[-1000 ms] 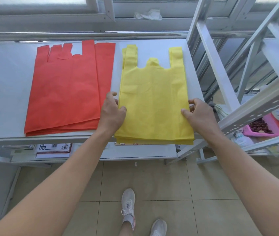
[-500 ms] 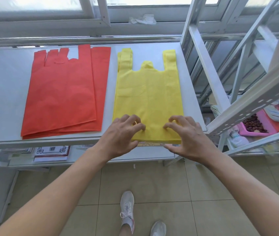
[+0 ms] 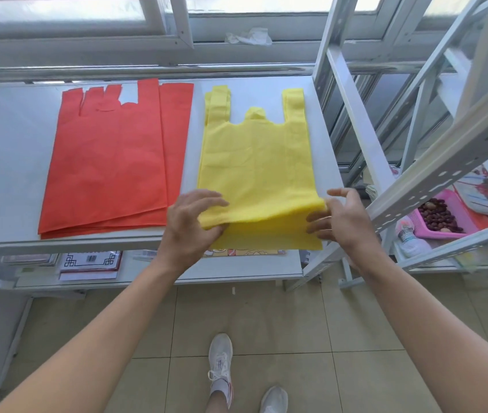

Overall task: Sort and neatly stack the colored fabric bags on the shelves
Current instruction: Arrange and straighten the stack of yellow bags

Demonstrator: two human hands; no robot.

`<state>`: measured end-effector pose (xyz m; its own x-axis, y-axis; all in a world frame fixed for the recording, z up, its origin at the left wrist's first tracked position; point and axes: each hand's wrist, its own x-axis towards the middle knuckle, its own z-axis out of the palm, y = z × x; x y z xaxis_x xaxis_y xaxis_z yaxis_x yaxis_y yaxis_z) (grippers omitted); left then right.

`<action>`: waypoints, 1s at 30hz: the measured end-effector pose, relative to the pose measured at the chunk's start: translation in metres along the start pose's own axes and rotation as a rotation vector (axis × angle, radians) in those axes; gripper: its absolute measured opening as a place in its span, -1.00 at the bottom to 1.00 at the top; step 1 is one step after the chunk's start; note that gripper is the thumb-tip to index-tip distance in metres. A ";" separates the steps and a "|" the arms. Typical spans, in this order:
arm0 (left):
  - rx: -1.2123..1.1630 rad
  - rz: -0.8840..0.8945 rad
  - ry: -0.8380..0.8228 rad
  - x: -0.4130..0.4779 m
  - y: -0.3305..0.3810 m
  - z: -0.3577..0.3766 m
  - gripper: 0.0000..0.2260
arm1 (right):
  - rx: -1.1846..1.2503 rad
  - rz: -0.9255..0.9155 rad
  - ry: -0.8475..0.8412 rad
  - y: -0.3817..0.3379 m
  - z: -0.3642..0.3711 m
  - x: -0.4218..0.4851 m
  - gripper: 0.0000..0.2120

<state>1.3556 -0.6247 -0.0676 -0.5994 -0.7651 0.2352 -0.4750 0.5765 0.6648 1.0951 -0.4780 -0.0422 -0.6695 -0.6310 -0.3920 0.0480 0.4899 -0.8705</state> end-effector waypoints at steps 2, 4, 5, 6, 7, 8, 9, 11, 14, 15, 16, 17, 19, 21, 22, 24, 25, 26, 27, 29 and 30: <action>-0.016 -0.200 0.135 -0.005 -0.005 -0.007 -0.56 | 0.171 0.105 -0.025 -0.008 0.001 0.003 -0.76; -0.106 -0.388 0.224 -0.009 0.000 -0.013 -0.51 | 0.124 0.114 -0.042 -0.010 0.004 0.008 -0.65; -0.146 -0.475 0.232 -0.010 0.005 -0.014 -0.50 | 0.060 0.100 -0.041 -0.010 0.005 0.010 -0.62; -0.216 -0.567 0.221 -0.008 0.009 -0.013 -0.53 | -0.005 0.083 -0.030 -0.010 0.006 0.011 -0.63; -0.328 -0.668 0.197 -0.006 0.015 -0.012 -0.61 | -0.060 0.063 -0.021 -0.009 0.007 0.013 -0.63; -0.468 -0.775 0.165 0.000 0.016 -0.011 -0.70 | -0.109 0.043 -0.015 -0.009 0.008 0.015 -0.63; -0.598 -0.855 0.122 0.005 0.018 -0.012 -0.72 | -0.150 0.029 -0.014 -0.008 0.008 0.015 -0.63; -0.688 -0.916 0.012 0.014 0.020 -0.016 -0.52 | -0.201 0.006 -0.017 -0.010 0.008 0.013 -0.64; -0.545 -0.854 -0.027 0.021 0.023 -0.020 -0.57 | -0.234 -0.077 0.002 -0.011 0.004 0.005 -0.69; -0.526 -0.836 -0.037 0.022 0.022 -0.020 -0.61 | -0.250 -0.111 0.012 -0.010 0.003 0.003 -0.70; -0.517 -0.828 -0.052 0.021 0.019 -0.019 -0.63 | -0.273 -0.135 0.019 -0.008 0.002 0.000 -0.70; -0.512 -0.817 -0.068 0.019 0.019 -0.018 -0.65 | -0.299 -0.147 0.023 -0.004 0.001 -0.001 -0.70; -0.465 -0.787 -0.086 0.015 0.020 -0.016 -0.68 | -0.343 -0.143 0.027 0.004 0.001 -0.001 -0.70; -0.403 -0.741 -0.102 0.013 0.023 -0.015 -0.67 | -0.367 -0.155 0.027 0.007 0.004 -0.002 -0.69; -0.376 -0.721 -0.112 0.013 0.024 -0.016 -0.65 | -0.395 -0.169 0.023 0.006 0.005 -0.002 -0.68; -0.329 -0.707 -0.120 0.015 0.027 -0.016 -0.63 | -0.467 -0.203 0.019 0.003 0.008 -0.004 -0.64; -0.308 -0.706 -0.115 0.015 0.026 -0.016 -0.64 | -0.500 -0.224 0.021 0.002 0.008 -0.005 -0.63; -0.290 -0.704 -0.115 0.016 0.026 -0.017 -0.66 | -0.529 -0.237 0.025 0.002 0.009 -0.006 -0.62; -0.279 -0.706 -0.116 0.017 0.027 -0.017 -0.67 | -0.554 -0.244 0.026 0.002 0.008 -0.007 -0.61; -0.229 -0.691 -0.105 0.017 0.028 -0.015 -0.68 | -0.665 -0.236 0.016 0.005 0.008 -0.010 -0.57; -0.164 -0.673 -0.091 0.016 0.027 -0.013 -0.63 | -0.760 -0.220 0.016 0.004 0.008 -0.013 -0.55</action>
<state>1.3414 -0.6247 -0.0366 -0.2639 -0.9096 -0.3209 -0.6626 -0.0708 0.7456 1.1100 -0.4728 -0.0434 -0.6155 -0.7552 -0.2256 -0.6022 0.6353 -0.4835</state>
